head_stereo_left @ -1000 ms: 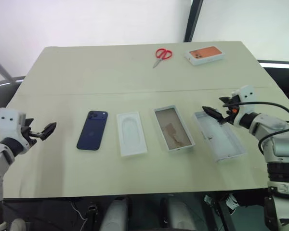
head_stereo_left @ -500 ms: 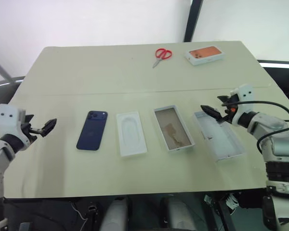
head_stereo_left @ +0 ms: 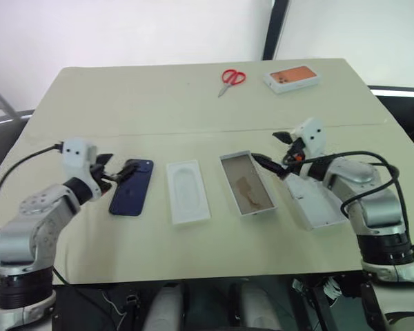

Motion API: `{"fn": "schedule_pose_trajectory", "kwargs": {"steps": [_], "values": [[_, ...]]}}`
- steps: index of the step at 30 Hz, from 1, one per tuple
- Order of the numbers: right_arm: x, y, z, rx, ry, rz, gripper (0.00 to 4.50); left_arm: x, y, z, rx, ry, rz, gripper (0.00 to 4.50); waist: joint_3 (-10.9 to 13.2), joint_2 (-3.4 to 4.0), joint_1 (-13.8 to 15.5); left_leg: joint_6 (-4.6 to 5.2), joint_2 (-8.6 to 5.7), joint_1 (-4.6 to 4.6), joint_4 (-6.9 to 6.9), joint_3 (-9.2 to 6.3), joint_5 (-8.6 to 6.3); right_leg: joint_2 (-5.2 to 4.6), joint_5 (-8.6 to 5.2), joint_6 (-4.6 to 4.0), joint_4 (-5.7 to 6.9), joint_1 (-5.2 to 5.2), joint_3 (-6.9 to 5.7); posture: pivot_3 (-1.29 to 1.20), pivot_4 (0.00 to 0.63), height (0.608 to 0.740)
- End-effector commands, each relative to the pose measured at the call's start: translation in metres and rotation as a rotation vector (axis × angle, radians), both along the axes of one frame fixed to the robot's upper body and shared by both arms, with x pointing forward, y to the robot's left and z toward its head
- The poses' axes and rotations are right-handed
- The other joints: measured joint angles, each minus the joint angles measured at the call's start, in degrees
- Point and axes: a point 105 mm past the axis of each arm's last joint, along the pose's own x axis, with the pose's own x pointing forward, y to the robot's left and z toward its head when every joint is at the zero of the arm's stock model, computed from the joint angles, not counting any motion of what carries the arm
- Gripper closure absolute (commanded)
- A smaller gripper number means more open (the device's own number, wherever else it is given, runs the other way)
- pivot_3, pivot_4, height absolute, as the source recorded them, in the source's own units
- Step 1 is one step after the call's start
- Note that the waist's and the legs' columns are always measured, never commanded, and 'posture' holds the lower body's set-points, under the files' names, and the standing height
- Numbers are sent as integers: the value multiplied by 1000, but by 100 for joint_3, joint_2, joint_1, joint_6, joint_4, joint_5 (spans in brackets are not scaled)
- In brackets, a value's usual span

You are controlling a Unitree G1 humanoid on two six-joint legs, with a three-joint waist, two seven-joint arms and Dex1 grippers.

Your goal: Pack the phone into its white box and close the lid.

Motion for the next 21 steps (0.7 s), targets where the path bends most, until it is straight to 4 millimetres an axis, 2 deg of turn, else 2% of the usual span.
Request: {"fn": "schedule_pose_trajectory", "kwargs": {"steps": [1,5,11,18,21], "values": [[-13,16,11,-1,-47,70,0,-13,-30,0,-42,75,-85,32,0,0,2,0,0,0,1,0,0,0,0,0,0,1,0,0,150,740],[-17,20,7,1,-28,83,0,-22,-47,-5,-116,191,-117,32,-1,-1,3,0,0,2,5,-2,0,2,0,0,6,2,0,0,150,740],[-17,15,7,-5,-21,80,0,-26,-53,-18,-89,349,-95,32,-1,-1,3,0,-4,2,10,-2,0,4,0,0,6,4,-1,0,150,740],[-16,11,9,-12,-21,70,0,-25,-62,-41,-83,487,-71,32,-2,-2,7,-1,-5,2,10,-3,1,5,0,0,6,5,-1,0,150,740],[-16,10,10,-15,-23,66,0,-20,-68,-44,-125,512,-63,32,-3,-2,32,-1,-5,6,12,-4,1,2,0,0,4,12,-2,0,150,740]]}}
